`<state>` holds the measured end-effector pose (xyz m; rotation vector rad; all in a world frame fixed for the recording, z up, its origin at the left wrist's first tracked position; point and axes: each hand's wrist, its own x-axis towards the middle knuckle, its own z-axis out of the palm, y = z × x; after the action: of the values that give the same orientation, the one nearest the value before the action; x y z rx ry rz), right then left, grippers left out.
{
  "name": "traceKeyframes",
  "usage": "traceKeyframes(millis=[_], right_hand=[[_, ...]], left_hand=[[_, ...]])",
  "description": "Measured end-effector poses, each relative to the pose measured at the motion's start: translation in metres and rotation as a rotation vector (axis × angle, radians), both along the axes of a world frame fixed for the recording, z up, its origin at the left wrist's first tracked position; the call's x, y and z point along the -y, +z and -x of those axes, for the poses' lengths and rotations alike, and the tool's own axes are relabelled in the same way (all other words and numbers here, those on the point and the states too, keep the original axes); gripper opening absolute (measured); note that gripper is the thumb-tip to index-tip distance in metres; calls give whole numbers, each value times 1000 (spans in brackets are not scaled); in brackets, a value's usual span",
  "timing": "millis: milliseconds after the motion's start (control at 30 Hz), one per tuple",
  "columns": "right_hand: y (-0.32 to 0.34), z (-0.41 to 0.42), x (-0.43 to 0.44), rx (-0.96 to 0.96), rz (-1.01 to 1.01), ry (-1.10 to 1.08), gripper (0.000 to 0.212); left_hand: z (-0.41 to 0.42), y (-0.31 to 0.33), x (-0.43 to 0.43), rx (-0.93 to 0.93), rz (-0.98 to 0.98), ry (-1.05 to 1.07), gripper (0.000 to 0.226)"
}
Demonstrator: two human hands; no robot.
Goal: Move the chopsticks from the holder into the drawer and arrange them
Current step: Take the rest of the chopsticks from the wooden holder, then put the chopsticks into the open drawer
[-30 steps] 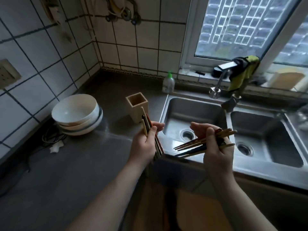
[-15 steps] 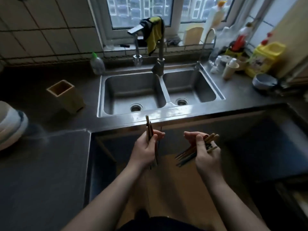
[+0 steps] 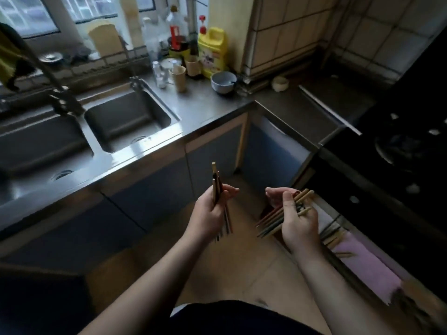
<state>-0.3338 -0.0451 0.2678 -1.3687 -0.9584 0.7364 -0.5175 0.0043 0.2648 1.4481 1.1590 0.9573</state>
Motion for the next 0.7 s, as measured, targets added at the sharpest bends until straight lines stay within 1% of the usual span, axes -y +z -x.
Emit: traceKeyframes(millis=[100, 167, 300, 467, 567, 633, 700], right_hand=[[-2, -69, 21, -8, -20, -77, 35], [-4, -108, 34, -12, 4, -126, 32], [-7, -174, 63, -109, 18, -234, 28], [-12, -230, 100, -160, 53, -445, 31], [-15, -256, 117, -138, 75, -569, 33], [-20, -268, 127, -106, 145, -637, 29], [-26, -279, 135, -71, 233, -723, 29]], left_hand=[[-73, 1, 5, -6, 8, -56, 23], [-117, 2, 11, -14, 9, -98, 19], [-191, 1, 21, -44, -6, -203, 18], [-263, -9, 29, -75, 24, -375, 19], [-302, -11, 32, -5, 65, -498, 19], [-326, -16, 31, -5, 71, -545, 19], [-349, -22, 28, -54, 82, -587, 20]])
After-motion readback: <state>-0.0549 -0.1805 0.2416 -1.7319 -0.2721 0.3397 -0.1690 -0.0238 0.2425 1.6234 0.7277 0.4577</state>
